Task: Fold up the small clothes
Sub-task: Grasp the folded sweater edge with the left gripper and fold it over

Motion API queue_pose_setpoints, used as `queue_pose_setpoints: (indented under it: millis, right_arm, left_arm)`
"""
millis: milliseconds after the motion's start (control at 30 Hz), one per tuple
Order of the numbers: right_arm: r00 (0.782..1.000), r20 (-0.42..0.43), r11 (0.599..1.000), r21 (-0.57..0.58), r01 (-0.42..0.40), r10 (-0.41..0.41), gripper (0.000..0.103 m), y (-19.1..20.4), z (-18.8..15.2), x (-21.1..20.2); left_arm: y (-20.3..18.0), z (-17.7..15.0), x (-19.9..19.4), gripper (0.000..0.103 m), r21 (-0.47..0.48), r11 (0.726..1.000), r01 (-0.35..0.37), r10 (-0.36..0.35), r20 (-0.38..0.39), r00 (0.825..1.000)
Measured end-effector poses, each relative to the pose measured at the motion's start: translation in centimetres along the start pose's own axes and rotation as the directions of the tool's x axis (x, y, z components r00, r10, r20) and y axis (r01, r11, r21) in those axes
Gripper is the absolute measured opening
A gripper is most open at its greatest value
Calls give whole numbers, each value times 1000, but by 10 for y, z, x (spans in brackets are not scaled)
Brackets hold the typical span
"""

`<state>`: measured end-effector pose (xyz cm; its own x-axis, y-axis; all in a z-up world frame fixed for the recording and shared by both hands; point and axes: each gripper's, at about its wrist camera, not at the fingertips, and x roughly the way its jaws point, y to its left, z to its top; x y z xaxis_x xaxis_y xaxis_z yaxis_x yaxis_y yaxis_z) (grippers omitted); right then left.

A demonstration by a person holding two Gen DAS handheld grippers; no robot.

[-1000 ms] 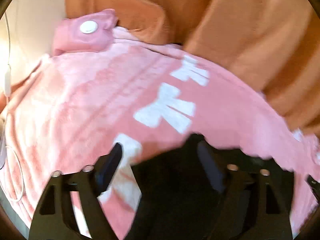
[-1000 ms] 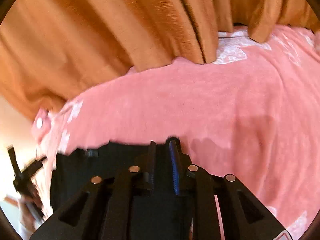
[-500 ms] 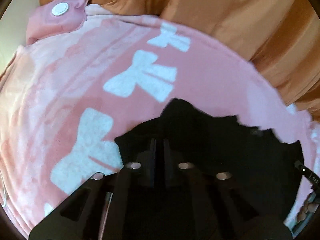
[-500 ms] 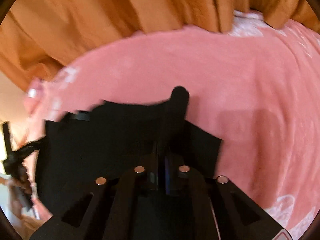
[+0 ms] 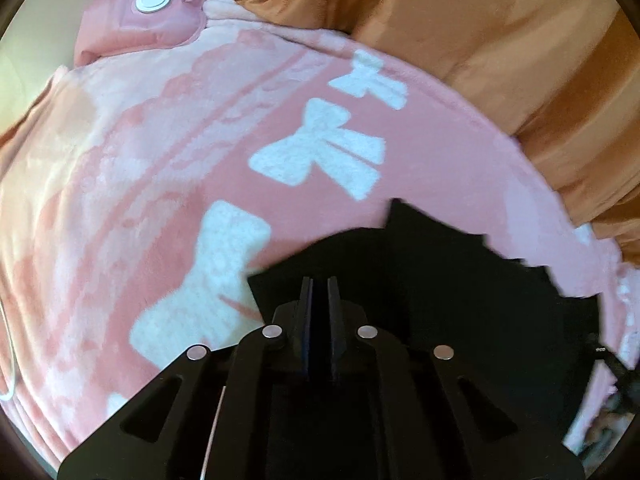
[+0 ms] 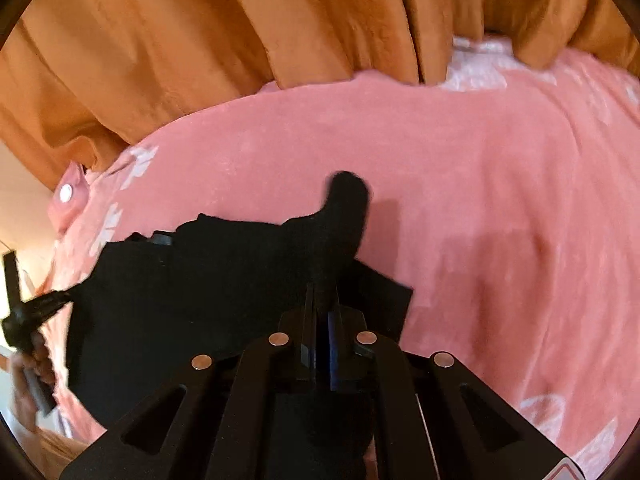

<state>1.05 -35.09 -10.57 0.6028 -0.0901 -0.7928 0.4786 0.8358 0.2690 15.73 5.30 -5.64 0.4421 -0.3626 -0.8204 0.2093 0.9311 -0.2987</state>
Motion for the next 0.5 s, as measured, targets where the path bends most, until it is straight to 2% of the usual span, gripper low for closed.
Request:
queue_pose_setpoints:
  millis: [67,100,133,167,200,233,267,300,333,367,400,433,467,500]
  right_arm:
    - [1000,-21,999,30,-19,20,13,-3,-4,0]
    - [999,-23,999,32,-39,39,14,-3,-5,-1]
    - [999,-20,999,22,-43,44,17,-3,-5,-3]
    - [999,-14,999,17,-34,35,27,-2,-5,-3]
    - [1000,-2,1000,19,-14,14,32,-3,-5,-3]
    - [1000,1,999,35,-6,6,41,-5,-5,-1]
    - [1000,-2,999,53,-9,10,44,-7,-5,2]
    - [1000,-9,997,79,-16,16,45,-10,-4,5]
    - [1000,-18,995,101,-22,24,45,-12,-3,10]
    - [1000,-20,994,108,-22,24,45,-13,-1,13]
    - [1000,-14,994,106,-20,22,45,-12,0,16]
    - [1000,-10,995,95,-23,24,36,-10,1,17]
    - [999,11,997,73,-32,31,5,-4,3,15]
    - [999,25,997,65,-48,47,6,1,4,9]
  left_arm:
    - [-3,-3,-13,38,2,997,79,-79,16,997]
    - [-7,-4,-19,60,10,992,124,-124,31,992]
    - [-11,-4,-21,67,18,992,128,-128,48,991]
    - [-16,-3,-19,68,32,992,122,-123,56,991]
    - [-19,-1,-14,68,44,992,115,-117,45,992]
    - [-23,2,-3,68,54,993,102,-103,19,995]
    - [-26,2,9,68,58,994,91,-90,-14,996]
    - [-26,2,17,64,49,995,84,-82,-36,996]
    - [-26,1,26,50,26,996,88,-87,-51,995]
    - [-25,1,30,42,18,996,92,-91,-48,995]
    - [-30,3,30,15,30,995,97,-96,-34,995]
    - [-35,5,28,2,44,992,120,-118,-32,992]
    - [-41,7,17,2,49,991,126,-127,8,992]
    - [-44,8,4,2,56,989,134,-137,48,989]
